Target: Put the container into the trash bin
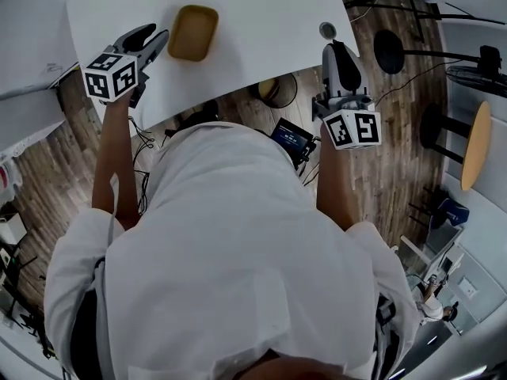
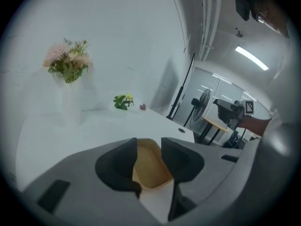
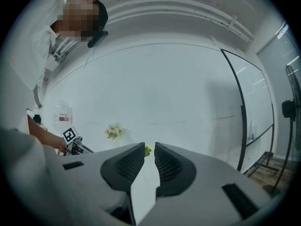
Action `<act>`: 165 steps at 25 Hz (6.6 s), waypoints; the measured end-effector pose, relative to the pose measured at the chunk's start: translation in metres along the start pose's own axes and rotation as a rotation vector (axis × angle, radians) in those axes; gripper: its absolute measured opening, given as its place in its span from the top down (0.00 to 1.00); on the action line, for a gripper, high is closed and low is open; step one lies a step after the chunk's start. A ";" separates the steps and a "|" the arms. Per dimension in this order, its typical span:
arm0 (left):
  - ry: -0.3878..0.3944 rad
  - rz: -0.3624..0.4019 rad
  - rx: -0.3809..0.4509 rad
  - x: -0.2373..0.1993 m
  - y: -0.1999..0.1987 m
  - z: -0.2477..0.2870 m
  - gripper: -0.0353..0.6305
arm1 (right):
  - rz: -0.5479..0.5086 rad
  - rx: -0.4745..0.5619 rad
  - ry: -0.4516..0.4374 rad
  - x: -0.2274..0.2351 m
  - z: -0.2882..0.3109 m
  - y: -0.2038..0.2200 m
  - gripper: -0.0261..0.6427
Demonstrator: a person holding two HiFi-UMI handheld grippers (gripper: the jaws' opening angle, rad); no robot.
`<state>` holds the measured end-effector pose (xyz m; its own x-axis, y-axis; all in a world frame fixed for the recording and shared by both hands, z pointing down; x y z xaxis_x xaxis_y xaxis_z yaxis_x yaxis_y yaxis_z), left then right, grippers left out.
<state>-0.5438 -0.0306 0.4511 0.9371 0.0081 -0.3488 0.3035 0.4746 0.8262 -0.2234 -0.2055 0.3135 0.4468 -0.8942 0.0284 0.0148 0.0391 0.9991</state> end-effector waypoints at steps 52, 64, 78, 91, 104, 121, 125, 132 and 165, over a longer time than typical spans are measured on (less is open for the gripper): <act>-0.059 -0.034 0.190 0.152 -0.083 0.018 0.92 | 0.053 0.199 0.172 0.103 -0.188 -0.036 0.84; 0.102 0.113 0.226 0.336 -0.104 0.084 0.92 | -0.030 0.278 0.308 0.165 -0.350 -0.054 0.84; 0.277 0.112 0.085 0.467 -0.041 0.178 0.92 | 0.024 0.168 0.445 0.211 -0.473 -0.007 0.84; 0.269 0.016 -0.048 0.474 0.050 0.220 0.92 | 0.111 0.021 0.403 0.232 -0.466 0.085 0.85; 0.258 -0.164 -0.165 0.410 0.170 0.270 0.92 | 0.147 -0.149 0.365 0.225 -0.402 0.217 0.85; 0.139 -0.264 -0.346 0.315 0.363 0.369 0.92 | 0.192 -0.304 0.239 0.205 -0.361 0.419 0.85; 0.118 -0.273 -0.389 0.294 0.402 0.392 0.92 | 0.183 -0.312 0.217 0.212 -0.347 0.450 0.85; 0.074 -0.320 -0.434 0.250 0.461 0.431 0.92 | 0.192 -0.321 0.197 0.228 -0.317 0.498 0.85; 0.071 -0.318 -0.383 0.237 0.508 0.454 0.79 | 0.192 -0.223 0.174 0.237 -0.274 0.516 0.85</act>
<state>-0.0894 -0.1872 0.9893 0.7905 -0.1359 -0.5972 0.4746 0.7522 0.4571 0.1352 -0.2754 0.8271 0.6060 -0.7724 0.1904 0.1025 0.3132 0.9441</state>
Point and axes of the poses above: the fingertips, and each gripper's own axes: z forward along the fingers, x to its right, y out of its underside, the point moved 3 cm from there along -z, backward along the fingers, and after that the axes turned 2 degrees about x, right-handed, at the moved point
